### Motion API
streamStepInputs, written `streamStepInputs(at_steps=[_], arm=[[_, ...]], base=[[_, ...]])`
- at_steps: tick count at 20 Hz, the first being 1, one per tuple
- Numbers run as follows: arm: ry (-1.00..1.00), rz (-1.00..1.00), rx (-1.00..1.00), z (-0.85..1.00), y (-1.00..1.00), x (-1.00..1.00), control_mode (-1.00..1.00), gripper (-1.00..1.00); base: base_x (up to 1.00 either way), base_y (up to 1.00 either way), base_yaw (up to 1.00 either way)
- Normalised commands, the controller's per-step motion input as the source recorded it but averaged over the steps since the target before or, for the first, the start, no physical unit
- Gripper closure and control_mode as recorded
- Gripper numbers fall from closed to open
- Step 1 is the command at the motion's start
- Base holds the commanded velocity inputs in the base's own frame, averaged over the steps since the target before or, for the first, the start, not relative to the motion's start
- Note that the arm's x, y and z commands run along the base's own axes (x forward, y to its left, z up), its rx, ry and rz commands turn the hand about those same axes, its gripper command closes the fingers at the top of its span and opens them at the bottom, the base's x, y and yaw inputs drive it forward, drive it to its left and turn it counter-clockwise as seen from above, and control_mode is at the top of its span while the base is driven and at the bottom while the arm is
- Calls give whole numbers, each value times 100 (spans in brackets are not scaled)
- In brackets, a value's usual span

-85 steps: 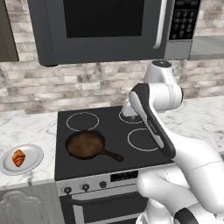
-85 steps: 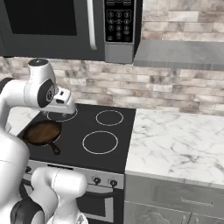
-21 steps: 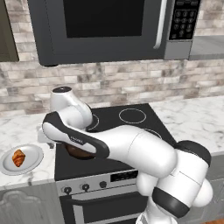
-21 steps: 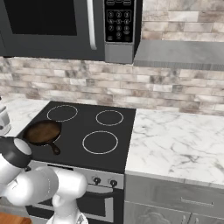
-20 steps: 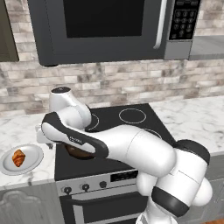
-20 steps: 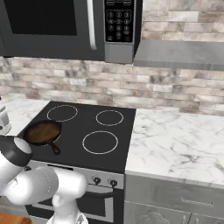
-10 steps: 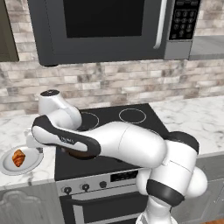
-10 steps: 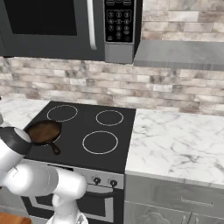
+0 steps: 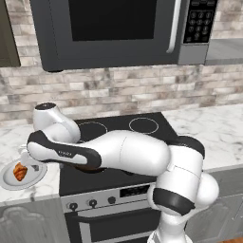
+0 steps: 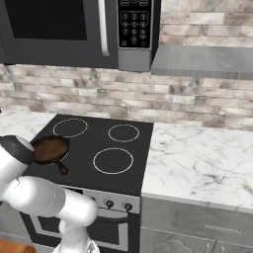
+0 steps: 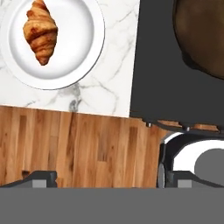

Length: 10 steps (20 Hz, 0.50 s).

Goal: Pick the croissant and place it on the pan. Then turn on the stove to warm the croissant.

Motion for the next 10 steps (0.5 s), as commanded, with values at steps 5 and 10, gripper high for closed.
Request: streamStepInputs(at_steps=[5, 10], arm=[[0, 0, 0, -12, 16, 10, -100, -100], [0, 0, 0, -11, 9, 16, -100, -100]], base=[[0, 0, 0], [0, 0, 0]])
